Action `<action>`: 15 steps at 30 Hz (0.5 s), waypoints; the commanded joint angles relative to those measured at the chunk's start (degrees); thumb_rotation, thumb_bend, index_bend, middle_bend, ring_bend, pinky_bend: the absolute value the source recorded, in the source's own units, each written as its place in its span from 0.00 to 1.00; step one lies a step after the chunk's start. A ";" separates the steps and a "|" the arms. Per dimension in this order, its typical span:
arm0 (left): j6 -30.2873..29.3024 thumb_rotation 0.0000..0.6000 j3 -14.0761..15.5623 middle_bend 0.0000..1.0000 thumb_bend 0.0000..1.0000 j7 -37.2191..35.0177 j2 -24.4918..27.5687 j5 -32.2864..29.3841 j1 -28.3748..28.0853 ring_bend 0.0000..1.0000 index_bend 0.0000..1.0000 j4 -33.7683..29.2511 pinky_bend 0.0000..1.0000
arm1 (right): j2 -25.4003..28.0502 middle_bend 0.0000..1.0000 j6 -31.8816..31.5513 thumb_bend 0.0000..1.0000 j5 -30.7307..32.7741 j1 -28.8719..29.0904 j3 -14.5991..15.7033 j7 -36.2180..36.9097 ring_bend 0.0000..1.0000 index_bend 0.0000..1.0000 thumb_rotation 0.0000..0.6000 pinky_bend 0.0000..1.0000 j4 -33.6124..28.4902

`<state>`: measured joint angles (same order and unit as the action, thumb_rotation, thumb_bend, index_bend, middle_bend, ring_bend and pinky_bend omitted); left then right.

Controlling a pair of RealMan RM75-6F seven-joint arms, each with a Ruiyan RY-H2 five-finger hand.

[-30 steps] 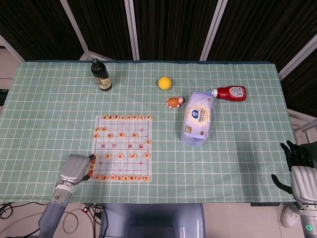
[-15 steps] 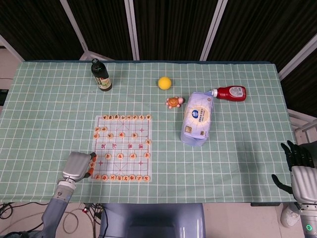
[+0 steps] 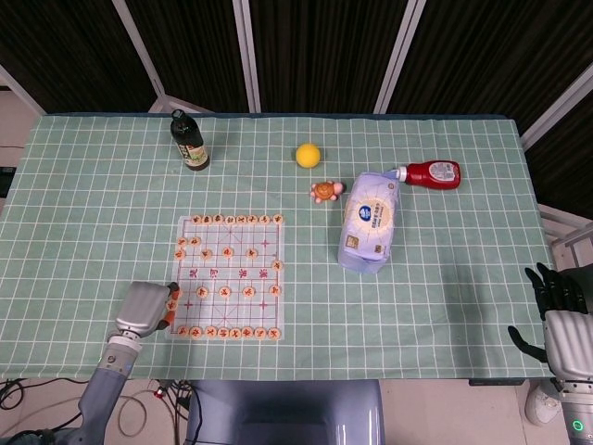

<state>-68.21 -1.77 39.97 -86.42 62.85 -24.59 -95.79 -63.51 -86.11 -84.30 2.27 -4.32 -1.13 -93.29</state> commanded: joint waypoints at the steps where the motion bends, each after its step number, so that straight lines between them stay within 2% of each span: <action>1: -0.21 1.00 0.07 1.00 0.29 0.02 -0.08 0.00 0.03 0.98 0.49 0.09 0.99 | -0.02 0.00 0.00 0.29 0.01 0.03 -0.04 -0.03 0.00 0.00 1.00 0.00 0.02; 15: -0.50 1.00 0.04 1.00 0.29 -0.17 -0.32 -0.09 -0.26 0.98 0.48 0.41 0.99 | -0.01 0.00 0.04 0.29 0.09 -0.01 -0.04 0.10 0.00 0.00 1.00 0.00 -0.06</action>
<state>-68.71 -1.73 39.80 -86.73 62.75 -24.85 -95.39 -63.52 -86.07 -84.21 2.26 -4.35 -1.02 -93.34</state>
